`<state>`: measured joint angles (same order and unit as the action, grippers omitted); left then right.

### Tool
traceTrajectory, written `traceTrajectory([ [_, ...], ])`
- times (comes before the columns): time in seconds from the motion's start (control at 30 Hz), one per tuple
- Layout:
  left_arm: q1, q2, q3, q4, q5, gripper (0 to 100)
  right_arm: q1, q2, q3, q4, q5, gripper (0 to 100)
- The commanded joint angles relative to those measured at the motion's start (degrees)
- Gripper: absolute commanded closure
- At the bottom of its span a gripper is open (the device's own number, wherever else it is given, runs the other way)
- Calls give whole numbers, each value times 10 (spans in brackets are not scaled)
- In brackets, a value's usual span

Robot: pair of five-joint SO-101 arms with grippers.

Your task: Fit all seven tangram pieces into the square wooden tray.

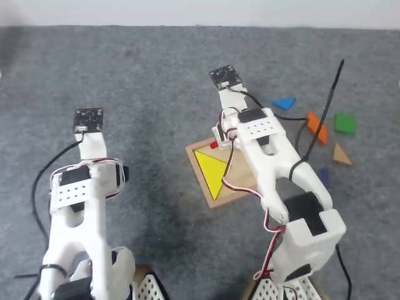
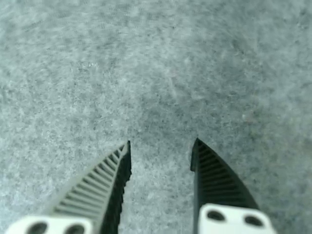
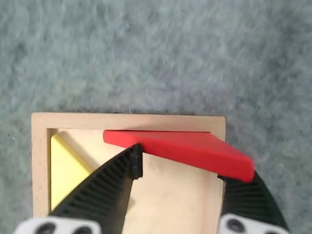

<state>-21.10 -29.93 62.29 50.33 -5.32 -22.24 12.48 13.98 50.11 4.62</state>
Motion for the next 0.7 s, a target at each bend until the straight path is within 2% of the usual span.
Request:
traceTrajectory([
  [0.0,4,-15,-3,-11,-4,797,-5,-1,-26,11,9,753],
  [0.2,4,-15,-3,-11,-4,797,-2,0,-26,-18,6,753],
  [0.33,4,-15,-3,-11,-4,797,0,0,-26,-51,-35,751],
  [0.67,4,-15,-3,-11,-4,797,-2,4,-26,-61,-33,750],
])
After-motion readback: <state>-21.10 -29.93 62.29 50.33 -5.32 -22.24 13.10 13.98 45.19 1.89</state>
